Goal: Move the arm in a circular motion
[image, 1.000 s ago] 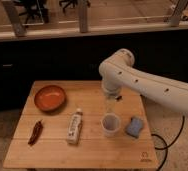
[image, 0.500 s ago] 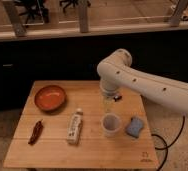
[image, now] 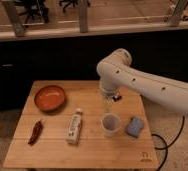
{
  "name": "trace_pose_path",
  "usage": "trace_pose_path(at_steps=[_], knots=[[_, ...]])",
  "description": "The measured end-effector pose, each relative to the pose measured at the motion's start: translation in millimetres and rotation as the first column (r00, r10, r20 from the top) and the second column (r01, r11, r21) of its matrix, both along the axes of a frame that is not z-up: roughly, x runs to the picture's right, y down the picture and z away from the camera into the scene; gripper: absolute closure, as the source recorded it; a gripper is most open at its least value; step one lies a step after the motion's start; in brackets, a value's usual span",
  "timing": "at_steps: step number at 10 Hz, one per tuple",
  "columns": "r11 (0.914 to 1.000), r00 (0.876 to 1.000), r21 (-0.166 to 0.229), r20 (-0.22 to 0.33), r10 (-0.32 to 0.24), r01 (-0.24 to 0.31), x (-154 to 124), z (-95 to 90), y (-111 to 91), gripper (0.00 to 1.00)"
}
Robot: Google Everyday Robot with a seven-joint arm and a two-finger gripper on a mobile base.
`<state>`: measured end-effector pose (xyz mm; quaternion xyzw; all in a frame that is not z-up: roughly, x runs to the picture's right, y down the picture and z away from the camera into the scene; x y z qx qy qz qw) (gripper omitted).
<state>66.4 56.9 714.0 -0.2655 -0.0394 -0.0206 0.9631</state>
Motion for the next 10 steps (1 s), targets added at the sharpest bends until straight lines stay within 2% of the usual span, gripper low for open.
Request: trace_pose_path(at_steps=[10], knots=[[0.9995, 1.000, -0.014, -0.004, 0.029, -0.029, -3.4, 10.5, -3.8, 0.20]])
